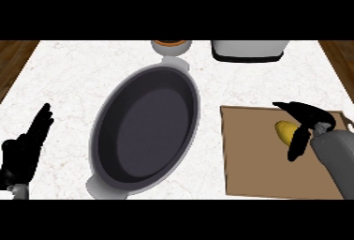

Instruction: Pick the lemon from the tray and place it in the pot

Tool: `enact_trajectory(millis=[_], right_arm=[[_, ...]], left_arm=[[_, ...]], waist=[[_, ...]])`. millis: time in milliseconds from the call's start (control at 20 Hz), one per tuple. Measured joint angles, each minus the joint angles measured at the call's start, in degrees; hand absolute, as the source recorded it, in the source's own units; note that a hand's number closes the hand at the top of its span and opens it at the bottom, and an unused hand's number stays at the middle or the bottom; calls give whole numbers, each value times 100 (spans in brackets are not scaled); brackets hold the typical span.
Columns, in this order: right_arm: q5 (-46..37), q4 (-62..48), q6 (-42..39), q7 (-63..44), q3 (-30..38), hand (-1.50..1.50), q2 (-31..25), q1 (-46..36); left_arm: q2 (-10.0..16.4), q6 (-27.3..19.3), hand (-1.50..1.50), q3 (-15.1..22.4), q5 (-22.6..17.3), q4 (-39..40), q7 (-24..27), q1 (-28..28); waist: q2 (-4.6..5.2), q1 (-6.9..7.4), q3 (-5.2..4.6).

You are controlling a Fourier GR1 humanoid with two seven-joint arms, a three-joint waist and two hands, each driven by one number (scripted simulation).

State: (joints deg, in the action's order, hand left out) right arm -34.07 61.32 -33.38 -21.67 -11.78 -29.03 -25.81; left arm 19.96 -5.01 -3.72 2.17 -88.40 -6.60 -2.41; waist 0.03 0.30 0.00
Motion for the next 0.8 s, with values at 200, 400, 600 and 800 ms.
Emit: enact_trajectory(millis=[200,400,600,800], right_arm=[[-257,-381,37,337,169,-150,6,-62],[-549,-793,90,620,192,150,140,-223],[-817,-844,228,1028,166,150,132,-247],[-990,-828,262,1294,258,150,146,-212]], left_arm=[[-31,134,0,-107,56,-26,-69,46],[-102,231,0,-208,98,64,1,78],[-165,247,0,-261,200,84,-22,103],[-244,296,0,-323,262,-5,-62,65]], waist=[[1,2,1],[0,12,-2],[-21,4,-26],[-24,2,-23]])
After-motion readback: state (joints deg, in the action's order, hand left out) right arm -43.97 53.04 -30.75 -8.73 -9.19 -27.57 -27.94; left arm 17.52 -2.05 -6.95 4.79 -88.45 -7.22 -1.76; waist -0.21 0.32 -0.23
